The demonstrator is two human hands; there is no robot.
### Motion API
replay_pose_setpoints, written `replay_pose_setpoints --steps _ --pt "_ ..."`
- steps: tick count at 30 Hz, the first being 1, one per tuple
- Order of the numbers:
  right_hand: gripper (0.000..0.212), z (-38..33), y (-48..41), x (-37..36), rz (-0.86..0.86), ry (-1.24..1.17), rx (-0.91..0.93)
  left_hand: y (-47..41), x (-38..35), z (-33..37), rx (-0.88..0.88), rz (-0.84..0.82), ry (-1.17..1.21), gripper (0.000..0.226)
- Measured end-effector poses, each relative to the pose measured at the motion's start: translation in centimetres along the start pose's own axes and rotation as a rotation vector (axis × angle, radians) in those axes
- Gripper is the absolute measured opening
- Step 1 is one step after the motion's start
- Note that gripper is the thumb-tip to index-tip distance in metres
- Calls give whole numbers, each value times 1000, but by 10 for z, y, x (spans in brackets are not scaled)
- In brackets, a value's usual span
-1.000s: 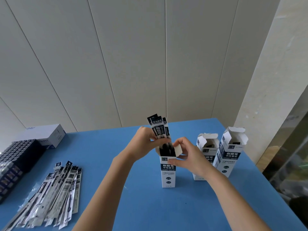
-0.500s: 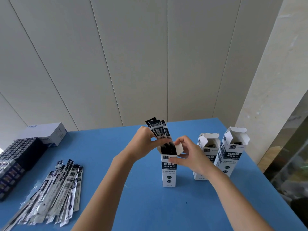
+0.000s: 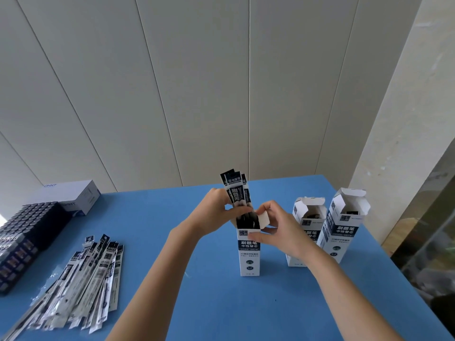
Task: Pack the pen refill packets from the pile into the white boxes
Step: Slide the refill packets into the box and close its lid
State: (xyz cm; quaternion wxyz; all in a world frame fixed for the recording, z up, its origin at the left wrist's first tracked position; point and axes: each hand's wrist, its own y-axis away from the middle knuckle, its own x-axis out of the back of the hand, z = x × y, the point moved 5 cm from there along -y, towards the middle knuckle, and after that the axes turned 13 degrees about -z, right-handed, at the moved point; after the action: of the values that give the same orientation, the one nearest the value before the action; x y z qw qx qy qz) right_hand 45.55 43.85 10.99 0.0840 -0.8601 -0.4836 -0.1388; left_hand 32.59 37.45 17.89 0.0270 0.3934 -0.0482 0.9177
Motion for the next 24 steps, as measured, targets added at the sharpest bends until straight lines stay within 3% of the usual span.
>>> replay_pose_setpoints --steps 5,18,22,24 --pt "41 2 0 1 2 -8 -7 4 4 1 10 67 50 10" --pt "42 -1 0 -2 -9 1 -7 2 0 -7 68 14 -6 12" --pt "41 -2 0 -1 -2 6 -5 3 -3 -2 71 27 6 30" --pt "42 -1 0 -1 -2 6 -6 2 -5 -5 55 9 0 17"
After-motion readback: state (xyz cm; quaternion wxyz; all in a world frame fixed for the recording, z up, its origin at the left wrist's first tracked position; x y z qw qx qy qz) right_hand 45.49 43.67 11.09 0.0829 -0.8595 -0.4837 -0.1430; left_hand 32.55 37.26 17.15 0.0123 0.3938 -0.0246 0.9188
